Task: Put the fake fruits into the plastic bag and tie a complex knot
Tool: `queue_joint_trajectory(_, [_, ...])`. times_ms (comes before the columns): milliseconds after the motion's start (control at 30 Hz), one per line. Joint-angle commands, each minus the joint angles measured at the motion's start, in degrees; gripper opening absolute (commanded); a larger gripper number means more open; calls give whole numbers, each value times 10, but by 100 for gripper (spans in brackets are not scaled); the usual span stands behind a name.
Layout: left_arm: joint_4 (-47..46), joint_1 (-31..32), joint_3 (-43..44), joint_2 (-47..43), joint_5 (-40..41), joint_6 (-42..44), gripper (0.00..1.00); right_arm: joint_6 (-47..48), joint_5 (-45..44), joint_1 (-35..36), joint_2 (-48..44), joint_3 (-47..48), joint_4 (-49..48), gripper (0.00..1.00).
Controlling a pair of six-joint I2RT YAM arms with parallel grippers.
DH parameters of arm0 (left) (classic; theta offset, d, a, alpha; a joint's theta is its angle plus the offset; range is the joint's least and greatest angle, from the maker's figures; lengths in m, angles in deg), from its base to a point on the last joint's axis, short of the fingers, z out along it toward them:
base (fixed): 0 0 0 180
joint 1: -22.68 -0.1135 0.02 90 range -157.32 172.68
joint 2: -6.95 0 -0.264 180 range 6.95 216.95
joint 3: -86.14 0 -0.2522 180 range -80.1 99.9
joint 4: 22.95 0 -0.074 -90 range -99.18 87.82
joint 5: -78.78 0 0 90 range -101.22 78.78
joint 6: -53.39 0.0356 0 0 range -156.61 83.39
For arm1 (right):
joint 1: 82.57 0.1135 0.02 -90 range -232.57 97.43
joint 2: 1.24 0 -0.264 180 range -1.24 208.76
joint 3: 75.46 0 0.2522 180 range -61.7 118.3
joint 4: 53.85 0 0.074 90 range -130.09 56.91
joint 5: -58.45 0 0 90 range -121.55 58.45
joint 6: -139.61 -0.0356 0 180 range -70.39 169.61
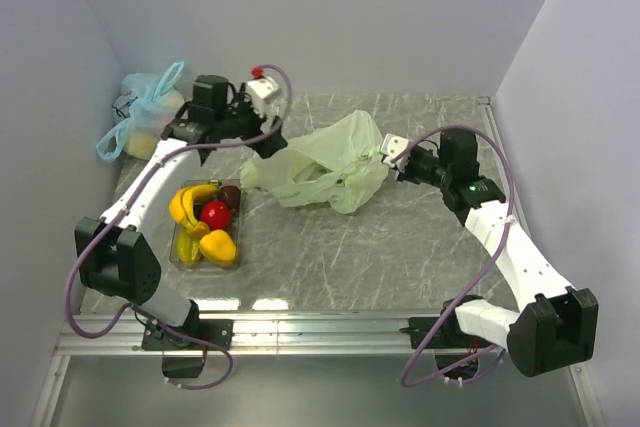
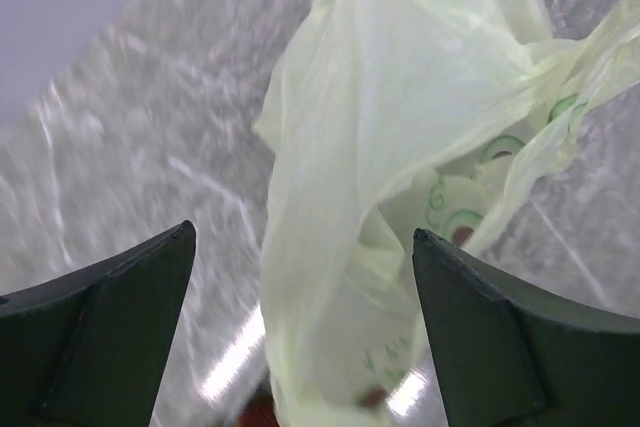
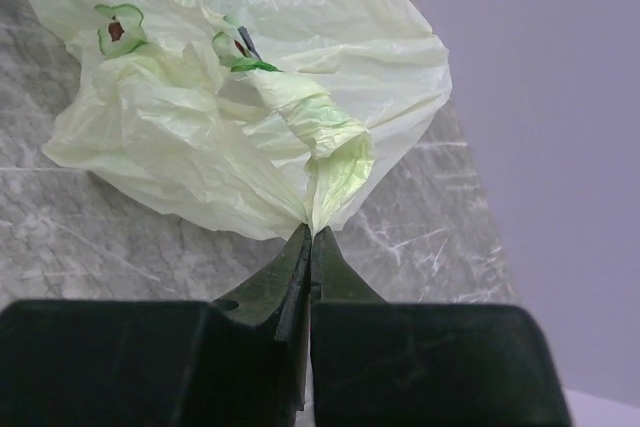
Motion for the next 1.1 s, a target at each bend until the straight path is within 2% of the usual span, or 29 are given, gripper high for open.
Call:
queue_joint_trajectory(0, [-77, 61, -1, 5, 54, 147, 95, 38, 32, 6, -12, 23, -21, 0])
queue_joint_trajectory(133, [-110, 99, -5, 46, 73, 241, 98, 53, 41, 7, -11, 24, -25, 0])
queue_joint_trajectory(300, [-59, 107, 6, 66, -24, 341, 99, 61, 47, 7, -2, 36, -19, 0])
queue_joint_trajectory(500, [-4, 110, 4, 52, -85, 386, 99, 80, 63, 10, 5, 42, -16, 0])
queue_joint_trajectory(633, [48, 116, -11, 43, -114, 464, 99, 101, 75, 9, 7, 45, -11, 0])
queue_joint_trajectory(700, [33, 134, -30, 41, -88, 471, 99, 103, 80, 10, 6, 46, -12, 0])
queue_joint_trajectory(800, [-48, 160, -71, 46, -25, 478, 99, 120, 97, 10, 0, 46, -4, 0])
queue_joint_trajectory(933, [-236, 191, -153, 58, 101, 484, 96, 186, 119, 10, -17, 15, 1, 0])
queue_joint_trajectory(967, [-308, 199, -161, 63, 123, 481, 94, 195, 126, 10, -23, 9, -1, 0])
queue_joint_trajectory(1000, [-320, 201, -160, 76, 152, 474, 91, 205, 128, 10, -25, 3, -6, 0])
queue_joint_trajectory(1033, [-313, 201, -136, 83, 155, 455, 79, 213, 128, 10, -26, -7, -13, 0])
queue_joint_trajectory(1067, [-291, 201, -115, 90, 151, 438, 71, 213, 127, 10, -26, -12, -21, 0])
